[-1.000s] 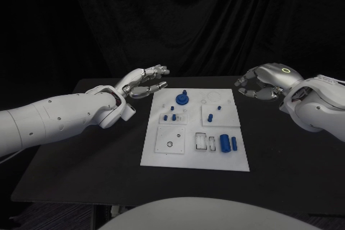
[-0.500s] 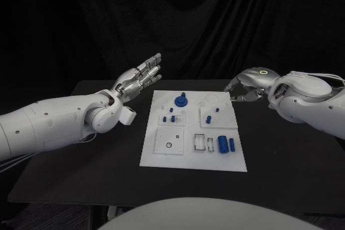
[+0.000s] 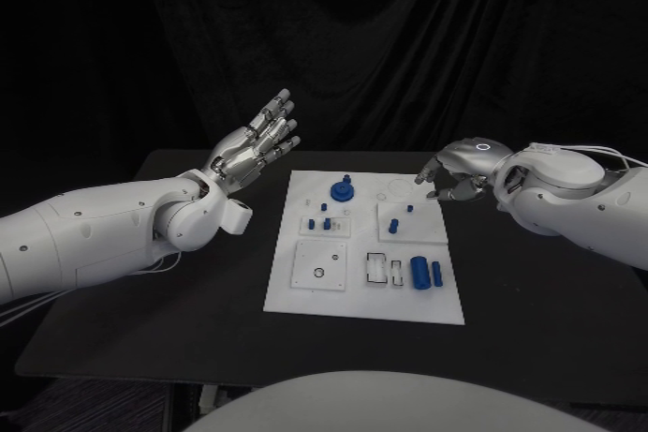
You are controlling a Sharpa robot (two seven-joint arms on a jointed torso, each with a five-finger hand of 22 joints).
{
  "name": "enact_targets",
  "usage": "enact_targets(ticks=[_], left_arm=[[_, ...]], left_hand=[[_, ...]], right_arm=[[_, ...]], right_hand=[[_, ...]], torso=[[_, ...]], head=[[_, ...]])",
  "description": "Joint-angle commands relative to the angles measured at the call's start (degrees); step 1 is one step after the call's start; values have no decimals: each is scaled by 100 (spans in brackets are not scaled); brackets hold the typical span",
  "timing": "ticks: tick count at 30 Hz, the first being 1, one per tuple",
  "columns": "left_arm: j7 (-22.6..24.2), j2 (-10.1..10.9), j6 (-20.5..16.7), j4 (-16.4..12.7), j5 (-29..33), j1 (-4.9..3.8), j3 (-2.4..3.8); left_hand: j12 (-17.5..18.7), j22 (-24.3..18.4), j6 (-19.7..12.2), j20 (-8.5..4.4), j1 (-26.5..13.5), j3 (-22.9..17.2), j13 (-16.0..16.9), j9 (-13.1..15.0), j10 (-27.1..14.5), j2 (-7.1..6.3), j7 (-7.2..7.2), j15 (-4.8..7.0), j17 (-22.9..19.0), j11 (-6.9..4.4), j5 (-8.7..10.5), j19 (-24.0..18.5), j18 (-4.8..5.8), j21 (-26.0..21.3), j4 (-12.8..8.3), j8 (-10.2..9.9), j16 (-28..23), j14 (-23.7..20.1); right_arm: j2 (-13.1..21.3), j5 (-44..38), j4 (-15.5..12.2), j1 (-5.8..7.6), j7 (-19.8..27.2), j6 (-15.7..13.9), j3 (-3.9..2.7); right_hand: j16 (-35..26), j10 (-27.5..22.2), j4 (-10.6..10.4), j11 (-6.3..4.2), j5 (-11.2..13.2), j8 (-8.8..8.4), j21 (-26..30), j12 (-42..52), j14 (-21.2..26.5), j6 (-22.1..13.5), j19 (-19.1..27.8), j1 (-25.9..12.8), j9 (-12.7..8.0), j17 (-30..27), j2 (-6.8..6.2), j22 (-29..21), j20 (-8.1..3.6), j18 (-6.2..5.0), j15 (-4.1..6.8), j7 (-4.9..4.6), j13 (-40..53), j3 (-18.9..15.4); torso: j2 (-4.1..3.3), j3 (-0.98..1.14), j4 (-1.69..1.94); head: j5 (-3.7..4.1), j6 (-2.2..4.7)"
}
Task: Assemble the parts on the task board
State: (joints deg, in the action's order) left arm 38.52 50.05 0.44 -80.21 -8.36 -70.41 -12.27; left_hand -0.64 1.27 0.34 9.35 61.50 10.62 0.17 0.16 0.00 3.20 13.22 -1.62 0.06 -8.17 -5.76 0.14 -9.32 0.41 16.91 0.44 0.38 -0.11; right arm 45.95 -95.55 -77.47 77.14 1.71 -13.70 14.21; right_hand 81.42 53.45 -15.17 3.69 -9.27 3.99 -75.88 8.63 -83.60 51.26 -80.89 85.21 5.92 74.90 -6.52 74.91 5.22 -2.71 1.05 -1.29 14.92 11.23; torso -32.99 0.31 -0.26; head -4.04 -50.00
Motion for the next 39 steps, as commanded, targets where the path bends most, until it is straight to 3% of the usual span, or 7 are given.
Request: enact_targets(ticks=[1, 4, 10, 14, 22, 34, 39], left_arm=[[205, 10, -48, -24, 144, 3, 5], [199, 25, -83, -41, 148, 4, 5], [178, 39, -104, -50, 151, 6, 5], [275, 30, -225, -52, 152, 8, 5], [372, 46, -301, -84, 151, 10, 4], [378, 50, -265, -86, 151, 13, 4], [342, 50, -178, -79, 151, 14, 4]], left_hand=[[17, -10, 3, 7, -29, -44, -4, -6, -1, 10, 58, -59, -6, 63, 51, -6, -90, -21, -1, -35, -38, 11], [-14, -1, 26, 12, 36, -88, 4, 0, 0, 119, 182, -111, -6, 166, -46, -4, -90, -18, -11, -28, -38, 11], [-118, 81, 116, 227, 236, 46, 29, 20, 15, 413, -144, -283, -6, 583, -551, 16, -89, 1, -18, -8, -38, 11], [-340, 186, 336, 430, 367, 172, 74, 58, 102, 327, -367, -383, -6, 778, -695, 58, -97, 31, -15, 35, -38, 11], [-655, 331, 568, 499, 481, 186, 126, 94, 254, 316, -564, -537, -6, 1054, -814, 144, -107, 86, -14, 83, -38, 11], [-841, 477, 613, 589, 593, 214, 145, 99, 314, 412, -661, -699, 25, 1204, -1171, 271, -107, 162, -19, 91, 10, 85], [-901, 505, 620, 644, 861, 193, 149, 100, 325, 458, -669, -773, 38, 1249, -1676, 320, -102, 191, -26, 91, 38, 131]], right_arm=[[-29, -72, 38, -41, 22, 3, -6], [-59, -72, 67, -69, 29, -28, -6], [-171, -149, 209, -122, 25, 11, -6], [-292, -213, 396, -193, 25, 64, -6], [-483, -375, 725, -345, 0, 162, -6], [-763, -420, 1234, -564, 114, 53, -8], [-817, -422, 1319, -616, 160, -36, -8]], right_hand=[[22, 50, 5, 5, 28, -25, -14, -23, -78, -39, -39, 1, -8, 136, -40, 1082, 5, -52, 10, 9, -8, 36], [34, 117, 3, 11, 20, -24, -31, -19, -89, -49, -55, 6, -23, 150, -42, 1088, 5, -48, 8, -12, -24, 76], [83, 281, 3, 12, -122, 31, -80, -48, -126, 73, -98, 28, -33, 208, -70, 1105, 6, -36, 12, -33, -101, 229], [91, 381, -7, -1, -134, 32, -79, -39, -133, 108, -102, 18, -36, 212, -94, 1104, -2, -37, 19, -7, -125, 290], [107, 547, 20, -32, -259, 48, -106, -33, -146, 191, -127, 49, -19, 226, -128, 1112, -27, -33, 50, 77, -181, 461], [106, 733, 18, -54, -241, 23, -96, 28, -148, 179, -127, -12, -13, 217, -183, 1108, -49, -34, 69, 97, -183, 551], [110, 861, 31, -88, -221, -30, -100, 103, -151, 35, -130, -43, -36, 222, -200, 1110, -69, -34, 93, 112, -157, 613]], torso=[[-1, 11, -12], [-3, 9, -8], [-2, 7, -12], [-2, 7, -12], [-32, 24, -1], [-30, 18, 7], [-28, 16, 3]], head=[[18, 0], [42, 0], [70, 0], [81, 0], [113, 0], [92, 0], [66, 0]])
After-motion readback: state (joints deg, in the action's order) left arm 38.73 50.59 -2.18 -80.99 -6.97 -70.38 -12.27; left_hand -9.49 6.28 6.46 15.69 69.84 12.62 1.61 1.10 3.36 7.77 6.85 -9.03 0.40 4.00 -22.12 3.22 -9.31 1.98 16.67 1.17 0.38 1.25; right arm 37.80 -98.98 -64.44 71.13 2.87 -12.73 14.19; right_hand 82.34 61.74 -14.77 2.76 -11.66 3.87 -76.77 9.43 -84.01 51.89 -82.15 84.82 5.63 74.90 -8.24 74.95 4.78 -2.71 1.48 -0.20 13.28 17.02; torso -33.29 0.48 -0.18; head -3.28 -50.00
